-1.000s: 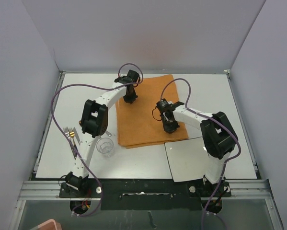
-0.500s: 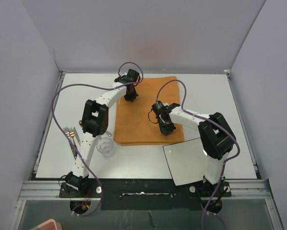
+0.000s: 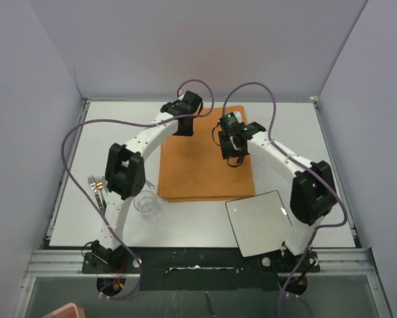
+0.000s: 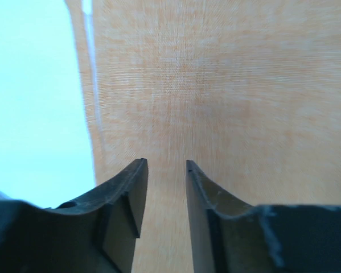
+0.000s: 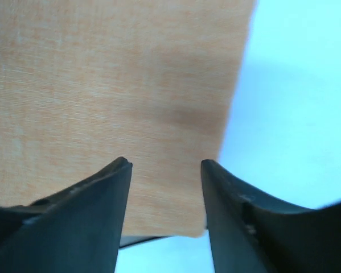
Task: Set the dinner table for one person
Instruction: Flatten out the napkin at the center of the board, then pick up the plate at the center of the board.
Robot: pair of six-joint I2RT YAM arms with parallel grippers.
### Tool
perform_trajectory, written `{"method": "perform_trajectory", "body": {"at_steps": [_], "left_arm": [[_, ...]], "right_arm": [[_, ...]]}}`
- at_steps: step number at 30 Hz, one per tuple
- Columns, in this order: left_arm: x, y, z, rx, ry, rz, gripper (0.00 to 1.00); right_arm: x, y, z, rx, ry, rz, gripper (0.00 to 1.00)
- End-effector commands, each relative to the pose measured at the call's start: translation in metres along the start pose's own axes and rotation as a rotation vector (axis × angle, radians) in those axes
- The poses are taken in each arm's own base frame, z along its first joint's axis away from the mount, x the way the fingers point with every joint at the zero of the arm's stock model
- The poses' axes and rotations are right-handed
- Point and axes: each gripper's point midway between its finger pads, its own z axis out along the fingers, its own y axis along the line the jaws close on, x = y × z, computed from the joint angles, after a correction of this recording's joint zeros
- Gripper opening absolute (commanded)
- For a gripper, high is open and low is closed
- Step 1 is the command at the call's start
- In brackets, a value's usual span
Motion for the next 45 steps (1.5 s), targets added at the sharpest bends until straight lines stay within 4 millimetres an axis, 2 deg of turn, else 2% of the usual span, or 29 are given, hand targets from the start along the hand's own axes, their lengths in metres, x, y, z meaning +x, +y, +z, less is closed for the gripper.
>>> {"method": "perform_trajectory", "body": {"at_steps": [1,4,5,7,11,14,15,16,18,21,25,30,36,41,45], "left_arm": [[-0.075,0.033,-0.178,0.092,-0.3,-0.004,0.34],[-0.041,0.017,-0.225,0.209,-0.285,0.041,0.37],[-0.019,0.004,-0.233,0.291,-0.234,0.044,0.37],[0.024,-0.01,-0.247,0.415,-0.144,0.0,0.38],[0.119,-0.033,-0.257,0.559,-0.005,-0.087,0.39],[0.164,-0.038,-0.259,0.561,0.034,-0.066,0.39],[0.183,-0.041,-0.254,0.58,0.067,-0.069,0.39],[0.193,-0.045,-0.254,0.623,0.073,-0.092,0.39],[0.204,-0.061,-0.252,0.721,0.07,-0.136,0.4],[0.219,-0.074,-0.24,0.769,0.074,-0.175,0.4],[0.239,-0.099,-0.235,0.863,0.072,-0.172,0.41],[0.262,-0.13,-0.23,1.107,0.061,-0.236,0.42],[0.294,-0.158,-0.198,1.192,0.074,-0.318,0.43],[0.305,-0.183,-0.189,1.269,0.091,-0.384,0.43],[0.31,-0.192,-0.189,1.286,0.09,-0.38,0.43]], "right_arm": [[-0.045,-0.053,-0.072,0.066,-0.261,0.127,0.64],[-0.036,-0.077,-0.094,0.082,-0.341,0.212,0.66],[-0.033,-0.084,-0.1,0.083,-0.364,0.232,0.66],[-0.028,-0.095,-0.114,0.077,-0.403,0.255,0.66],[-0.014,-0.107,-0.131,0.087,-0.407,0.274,0.66],[-0.008,-0.114,-0.145,0.094,-0.427,0.302,0.65],[-0.008,-0.117,-0.151,0.095,-0.444,0.319,0.65],[-0.009,-0.12,-0.158,0.094,-0.467,0.33,0.65],[-0.014,-0.124,-0.172,0.088,-0.516,0.344,0.65],[-0.017,-0.125,-0.185,0.065,-0.551,0.343,0.65],[-0.009,-0.131,-0.188,0.092,-0.521,0.332,0.65],[0.0,-0.133,-0.19,0.09,-0.52,0.331,0.66],[0.013,-0.14,-0.195,0.112,-0.5,0.327,0.66],[0.024,-0.148,-0.2,0.144,-0.481,0.316,0.66],[0.029,-0.154,-0.203,0.167,-0.481,0.308,0.66]]}}
